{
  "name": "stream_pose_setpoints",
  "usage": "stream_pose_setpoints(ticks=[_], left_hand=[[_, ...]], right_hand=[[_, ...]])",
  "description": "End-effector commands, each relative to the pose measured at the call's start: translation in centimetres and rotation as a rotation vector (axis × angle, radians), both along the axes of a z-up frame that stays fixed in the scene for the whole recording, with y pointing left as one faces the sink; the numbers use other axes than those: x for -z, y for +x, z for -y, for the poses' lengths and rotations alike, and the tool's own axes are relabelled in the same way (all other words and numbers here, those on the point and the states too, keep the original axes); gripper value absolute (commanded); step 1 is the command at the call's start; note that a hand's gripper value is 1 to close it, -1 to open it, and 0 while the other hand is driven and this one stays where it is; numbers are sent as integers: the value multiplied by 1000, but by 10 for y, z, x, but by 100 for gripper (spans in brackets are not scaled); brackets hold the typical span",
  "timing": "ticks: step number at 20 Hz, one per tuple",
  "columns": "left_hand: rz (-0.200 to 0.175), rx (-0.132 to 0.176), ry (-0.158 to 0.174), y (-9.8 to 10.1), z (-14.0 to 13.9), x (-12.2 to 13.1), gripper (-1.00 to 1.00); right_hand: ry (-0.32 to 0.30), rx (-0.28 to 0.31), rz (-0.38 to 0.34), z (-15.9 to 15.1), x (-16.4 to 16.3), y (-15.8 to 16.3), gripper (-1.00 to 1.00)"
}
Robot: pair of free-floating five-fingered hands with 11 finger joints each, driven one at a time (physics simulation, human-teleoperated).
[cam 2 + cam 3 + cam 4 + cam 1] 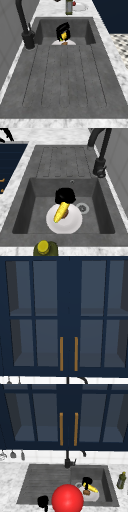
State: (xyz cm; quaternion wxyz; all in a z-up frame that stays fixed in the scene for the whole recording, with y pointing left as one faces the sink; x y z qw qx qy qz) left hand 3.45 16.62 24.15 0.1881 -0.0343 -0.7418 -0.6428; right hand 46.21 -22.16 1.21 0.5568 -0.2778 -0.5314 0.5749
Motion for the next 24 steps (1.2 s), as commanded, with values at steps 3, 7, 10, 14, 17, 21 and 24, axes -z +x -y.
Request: stream_pose_setpoints(ticks=[3, 7, 10, 14, 17, 21, 24], left_hand=[[0, 0, 0, 0, 0, 0, 0], [0, 0, 0, 0, 0, 0, 0], [0, 0, 0, 0, 0, 0, 0], [0, 0, 0, 0, 0, 0, 0], [0, 0, 0, 0, 0, 0, 0], [0, 0, 0, 0, 0, 0, 0], [0, 0, 0, 0, 0, 0, 0]], right_hand=[[-36, -86, -5, 2, 26, 28, 100], [-39, -94, -6, 4, 48, 44, 100], [-44, -105, -4, 5, 64, 54, 100], [-20, -109, -35, 5, 81, 78, 100], [17, -124, -17, 2, 89, 100, 100], [103, -113, -12, 13, 90, 102, 100], [132, -82, 14, 18, 78, 84, 100]])
